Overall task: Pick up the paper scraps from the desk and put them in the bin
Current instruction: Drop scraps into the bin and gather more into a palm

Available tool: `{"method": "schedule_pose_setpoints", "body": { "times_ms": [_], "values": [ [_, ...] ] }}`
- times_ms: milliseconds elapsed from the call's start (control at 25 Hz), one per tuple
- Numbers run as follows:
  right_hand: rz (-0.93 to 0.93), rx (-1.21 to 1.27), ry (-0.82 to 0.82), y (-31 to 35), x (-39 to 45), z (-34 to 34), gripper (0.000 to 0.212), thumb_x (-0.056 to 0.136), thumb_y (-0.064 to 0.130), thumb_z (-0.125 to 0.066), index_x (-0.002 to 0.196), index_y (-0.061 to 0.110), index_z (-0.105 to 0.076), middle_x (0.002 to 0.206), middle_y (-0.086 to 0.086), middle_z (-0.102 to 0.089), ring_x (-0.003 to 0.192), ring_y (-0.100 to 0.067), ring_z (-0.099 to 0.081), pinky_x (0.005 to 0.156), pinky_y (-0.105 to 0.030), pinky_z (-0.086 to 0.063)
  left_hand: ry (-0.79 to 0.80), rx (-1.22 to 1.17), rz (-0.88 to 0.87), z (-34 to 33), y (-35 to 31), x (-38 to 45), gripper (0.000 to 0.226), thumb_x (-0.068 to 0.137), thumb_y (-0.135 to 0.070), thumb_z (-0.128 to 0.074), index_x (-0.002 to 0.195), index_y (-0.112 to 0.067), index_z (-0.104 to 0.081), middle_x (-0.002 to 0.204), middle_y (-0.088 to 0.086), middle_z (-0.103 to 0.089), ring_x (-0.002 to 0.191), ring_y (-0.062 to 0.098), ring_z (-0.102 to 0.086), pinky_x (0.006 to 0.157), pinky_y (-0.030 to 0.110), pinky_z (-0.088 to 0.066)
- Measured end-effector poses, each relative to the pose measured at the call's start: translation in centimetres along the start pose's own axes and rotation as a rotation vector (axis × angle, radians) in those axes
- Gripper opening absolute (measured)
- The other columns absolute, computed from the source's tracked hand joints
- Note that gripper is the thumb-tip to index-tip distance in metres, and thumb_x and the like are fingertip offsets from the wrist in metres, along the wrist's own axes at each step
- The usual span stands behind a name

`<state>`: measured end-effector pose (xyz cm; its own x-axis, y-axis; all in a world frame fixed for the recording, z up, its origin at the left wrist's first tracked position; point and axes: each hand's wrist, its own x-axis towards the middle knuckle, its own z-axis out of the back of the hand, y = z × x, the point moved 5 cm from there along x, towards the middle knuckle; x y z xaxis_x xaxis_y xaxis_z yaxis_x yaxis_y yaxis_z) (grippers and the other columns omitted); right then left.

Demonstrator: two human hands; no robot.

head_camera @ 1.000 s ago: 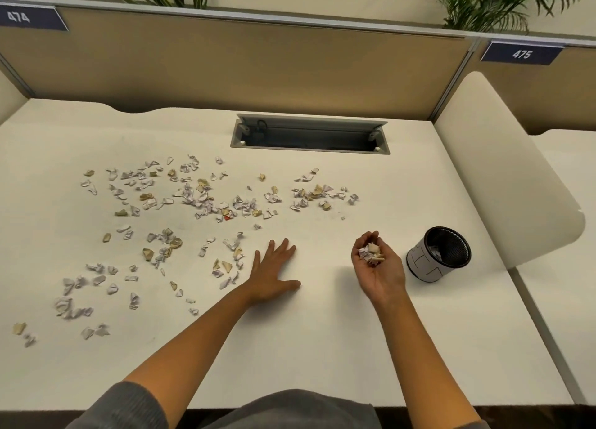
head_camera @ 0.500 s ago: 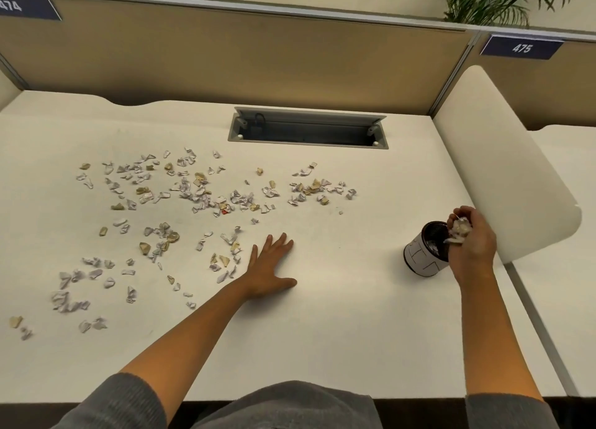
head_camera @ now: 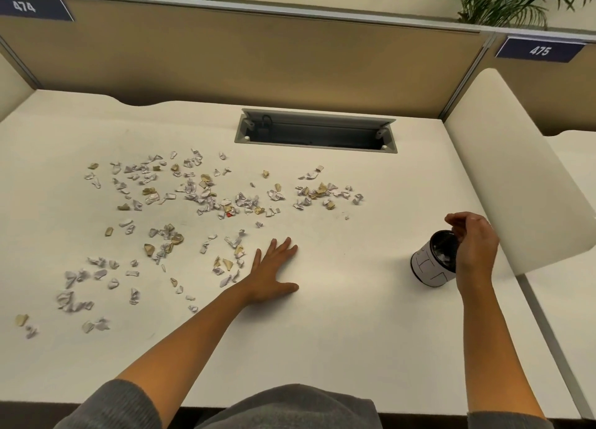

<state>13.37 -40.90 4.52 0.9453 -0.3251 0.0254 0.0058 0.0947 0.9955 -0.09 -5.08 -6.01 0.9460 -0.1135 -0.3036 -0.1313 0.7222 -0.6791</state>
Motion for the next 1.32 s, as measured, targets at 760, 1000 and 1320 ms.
{"method": "schedule_pose_setpoints", "body": {
  "times_ms": [760,1000,1320],
  "values": [
    [0.056,-0.385,0.465,-5.7,-2.8,-16.4,0.028,0.093,0.012,-0.062,0.120,0.014,-0.057,0.125,-0.002,-0.053,0.118,-0.019,-0.054,0.091,-0.016,-0.041,-0.380,0.042,0.054,2.4,-1.9,2.7,0.037,0.088,-0.026,-0.060,0.125,-0.022,-0.059,0.132,-0.006,-0.054,0.126,0.016,-0.045,0.107,0.032,-0.035],
    [-0.007,-0.524,0.549,-7.4,-0.5,-19.2,0.095,0.082,0.030,-0.078,0.152,0.008,-0.019,0.159,-0.009,-0.016,0.143,-0.021,-0.027,0.109,-0.020,-0.022,-0.348,0.015,0.028,3.6,-2.4,5.4,0.055,0.088,-0.023,-0.059,0.140,-0.017,-0.044,0.143,0.000,-0.044,0.133,0.017,-0.039,0.111,0.028,-0.031],
    [0.049,-0.606,0.678,-7.7,1.8,-23.8,0.110,0.074,0.036,-0.084,0.155,0.016,-0.013,0.165,-0.002,-0.004,0.152,-0.020,-0.011,0.119,-0.034,-0.022,-0.311,0.091,-0.001,6.0,-3.4,10.7,0.066,0.094,-0.030,-0.054,0.150,-0.011,-0.026,0.155,0.006,-0.026,0.142,0.021,-0.031,0.116,0.033,-0.030]
  ]
}}
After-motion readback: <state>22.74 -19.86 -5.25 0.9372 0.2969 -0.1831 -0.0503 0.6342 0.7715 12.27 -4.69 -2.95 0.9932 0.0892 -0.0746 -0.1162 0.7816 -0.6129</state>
